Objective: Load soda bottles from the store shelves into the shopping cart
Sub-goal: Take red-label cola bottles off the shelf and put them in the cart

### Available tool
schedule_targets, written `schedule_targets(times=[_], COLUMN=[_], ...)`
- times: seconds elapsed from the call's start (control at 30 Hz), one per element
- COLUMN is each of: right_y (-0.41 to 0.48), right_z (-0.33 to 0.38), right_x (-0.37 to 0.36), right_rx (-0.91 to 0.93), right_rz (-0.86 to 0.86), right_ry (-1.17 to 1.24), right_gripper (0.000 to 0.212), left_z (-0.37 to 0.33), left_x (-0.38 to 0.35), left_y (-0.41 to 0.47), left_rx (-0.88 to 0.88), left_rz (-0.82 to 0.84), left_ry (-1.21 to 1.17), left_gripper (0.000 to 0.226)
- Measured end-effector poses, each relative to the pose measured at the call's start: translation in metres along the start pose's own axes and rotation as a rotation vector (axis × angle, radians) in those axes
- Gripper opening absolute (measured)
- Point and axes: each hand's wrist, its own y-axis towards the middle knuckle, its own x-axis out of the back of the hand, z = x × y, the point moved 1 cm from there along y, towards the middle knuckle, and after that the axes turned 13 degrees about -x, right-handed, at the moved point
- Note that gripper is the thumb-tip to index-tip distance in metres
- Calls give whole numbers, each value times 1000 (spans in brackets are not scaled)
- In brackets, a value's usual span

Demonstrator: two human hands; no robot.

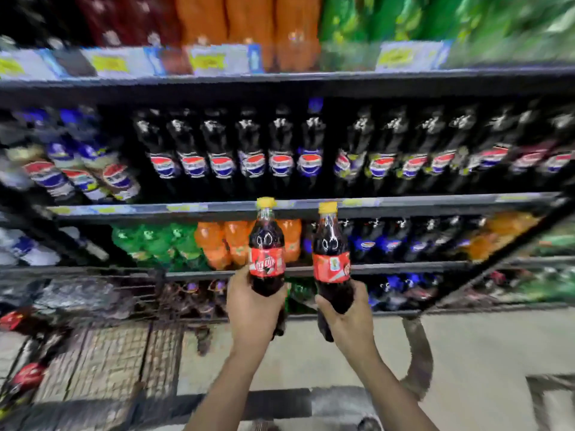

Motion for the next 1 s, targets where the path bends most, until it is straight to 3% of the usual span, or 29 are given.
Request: schedule_targets(times=[0.27,0.37,0.57,0.87,1.0], right_y=[34,41,54,119,154], right_z=[-7,-11,-22,-24,-5], right_x=[206,262,345,447,496], right_rx=[-12,-36,-39,-112,-124], right_rz=[-236,-349,-562,-737,-826], right_ry=[64,107,191,270,255], right_gripper=[41,46,37,38,36], left_z=[-108,-138,-193,-261,-298], left_x=[-186,-240,-323,-447,-499], left_y=[-54,-69,-96,-115,-107], left_rx=[-103,-146,-257,-401,-461], left_rz=[215,290,453,709,745], left_ry=[-31,-46,-74,-135,-159], left_gripper=[61,66,67,62,59])
